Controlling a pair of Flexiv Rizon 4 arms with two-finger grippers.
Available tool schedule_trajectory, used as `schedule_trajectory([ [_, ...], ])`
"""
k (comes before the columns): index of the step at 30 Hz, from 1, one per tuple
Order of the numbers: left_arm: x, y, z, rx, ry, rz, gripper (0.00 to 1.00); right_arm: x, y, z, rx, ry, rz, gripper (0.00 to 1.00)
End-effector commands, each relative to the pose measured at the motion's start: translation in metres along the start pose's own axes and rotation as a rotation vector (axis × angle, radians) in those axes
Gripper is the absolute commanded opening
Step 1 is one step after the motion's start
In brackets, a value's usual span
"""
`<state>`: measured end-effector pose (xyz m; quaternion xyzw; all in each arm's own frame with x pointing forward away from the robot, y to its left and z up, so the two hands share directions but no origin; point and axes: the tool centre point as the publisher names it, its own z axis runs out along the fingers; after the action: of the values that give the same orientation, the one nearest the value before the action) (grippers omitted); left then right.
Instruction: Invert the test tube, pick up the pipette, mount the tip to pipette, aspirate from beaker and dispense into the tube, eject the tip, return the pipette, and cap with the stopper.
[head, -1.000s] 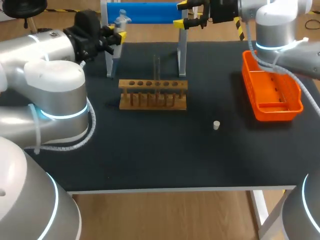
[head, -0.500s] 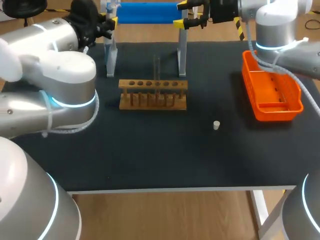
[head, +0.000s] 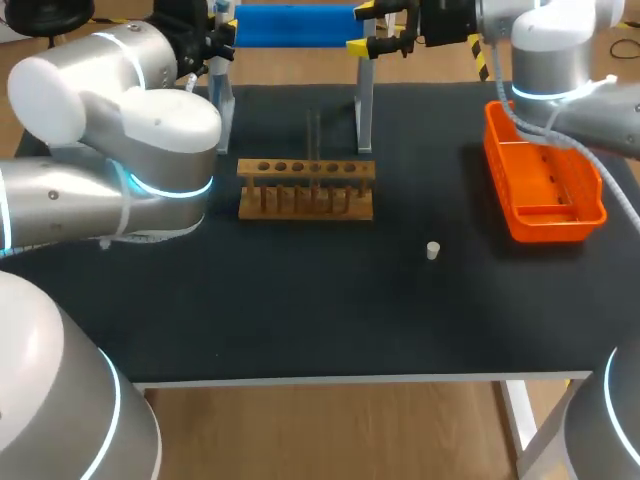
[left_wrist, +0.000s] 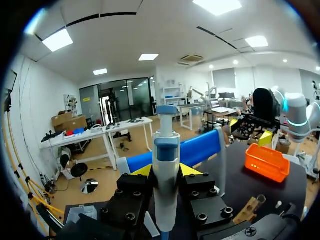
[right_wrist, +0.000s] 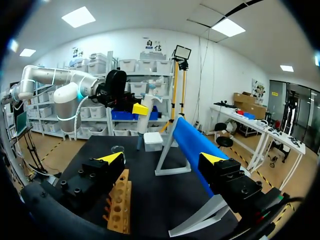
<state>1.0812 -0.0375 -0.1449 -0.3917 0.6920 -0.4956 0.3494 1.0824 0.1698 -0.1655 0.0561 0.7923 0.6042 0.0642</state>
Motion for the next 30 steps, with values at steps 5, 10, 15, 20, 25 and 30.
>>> schedule_trajectory([
  [5,0.002,-0.002,0.002,-0.009,-0.009,-0.001,0.0,-0.001,0.0,-0.001,0.002,0.003,0.001,1.0],
  [10,0.002,-0.002,0.002,-0.009,-0.009,-0.001,0.0,-0.001,0.0,-0.001,0.002,0.003,0.001,1.0],
  [15,0.002,-0.002,0.002,-0.009,-0.009,-0.001,0.0,0.0,0.001,0.005,0.008,-0.015,0.012,1.0],
  [20,0.002,-0.002,0.002,-0.009,-0.009,-0.001,0.0,-0.001,0.002,0.011,0.019,-0.043,0.026,1.0],
  [25,0.002,-0.002,0.002,-0.009,-0.009,-0.001,0.0,0.0,0.002,0.018,0.034,-0.06,0.03,1.0],
  [30,0.002,-0.002,0.002,-0.009,-0.009,-0.001,0.0,0.0,0.003,0.025,0.046,-0.077,0.029,1.0],
])
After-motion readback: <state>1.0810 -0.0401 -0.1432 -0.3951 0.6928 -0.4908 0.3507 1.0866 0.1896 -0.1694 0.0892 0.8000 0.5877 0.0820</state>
